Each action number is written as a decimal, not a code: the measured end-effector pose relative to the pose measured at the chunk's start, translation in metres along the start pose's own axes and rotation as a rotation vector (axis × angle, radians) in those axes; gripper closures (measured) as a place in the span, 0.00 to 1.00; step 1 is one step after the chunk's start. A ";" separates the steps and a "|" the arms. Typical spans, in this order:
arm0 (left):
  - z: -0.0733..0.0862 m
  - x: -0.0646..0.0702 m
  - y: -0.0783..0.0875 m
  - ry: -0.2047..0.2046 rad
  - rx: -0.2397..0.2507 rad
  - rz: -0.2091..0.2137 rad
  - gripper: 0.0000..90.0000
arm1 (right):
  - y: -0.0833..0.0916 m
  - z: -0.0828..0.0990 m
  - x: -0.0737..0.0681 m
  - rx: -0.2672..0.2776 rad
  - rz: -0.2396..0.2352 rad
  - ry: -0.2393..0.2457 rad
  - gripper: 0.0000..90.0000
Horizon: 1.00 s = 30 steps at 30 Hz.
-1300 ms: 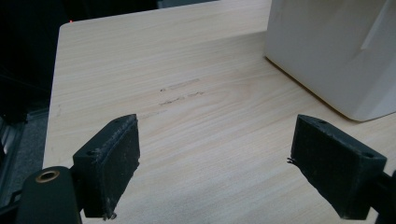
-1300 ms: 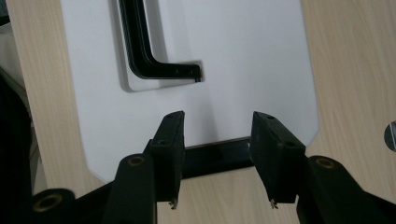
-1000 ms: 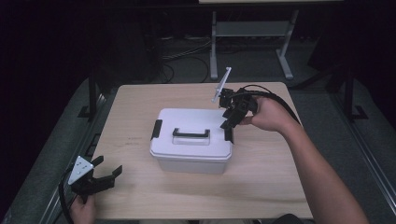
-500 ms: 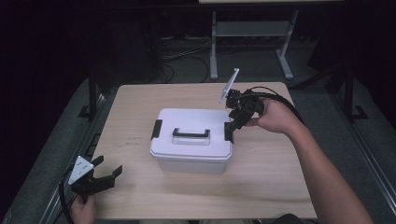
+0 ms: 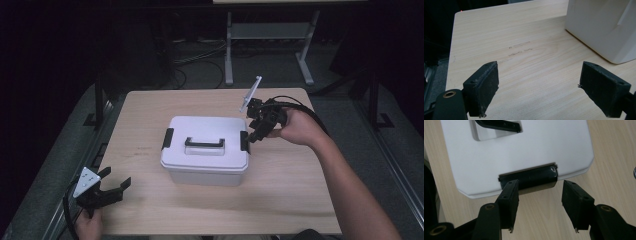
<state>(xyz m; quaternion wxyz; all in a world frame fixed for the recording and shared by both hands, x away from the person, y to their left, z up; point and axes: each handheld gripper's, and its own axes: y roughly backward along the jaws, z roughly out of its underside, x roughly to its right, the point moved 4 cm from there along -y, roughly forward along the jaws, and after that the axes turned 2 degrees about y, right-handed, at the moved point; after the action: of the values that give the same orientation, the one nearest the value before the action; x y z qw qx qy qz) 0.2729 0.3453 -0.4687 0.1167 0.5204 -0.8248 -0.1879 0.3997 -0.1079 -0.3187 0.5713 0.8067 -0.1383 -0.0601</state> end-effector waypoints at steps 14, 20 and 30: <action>0.000 0.000 -0.001 -0.002 -0.001 0.000 0.17 | -0.004 0.012 0.002 0.006 -0.005 -0.022 0.52; 0.000 0.000 -0.001 -0.003 -0.003 0.001 0.17 | -0.006 0.020 0.003 0.006 -0.007 -0.035 0.51; 0.001 0.000 -0.001 -0.002 -0.005 -0.001 0.17 | -0.008 0.033 0.005 0.007 -0.005 -0.059 0.50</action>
<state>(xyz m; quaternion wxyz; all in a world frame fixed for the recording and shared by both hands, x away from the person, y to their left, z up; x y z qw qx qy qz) 0.2734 0.3449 -0.4699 0.1169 0.5202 -0.8243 -0.1904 0.3975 -0.1368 -0.3376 0.5639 0.8071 -0.1533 -0.0849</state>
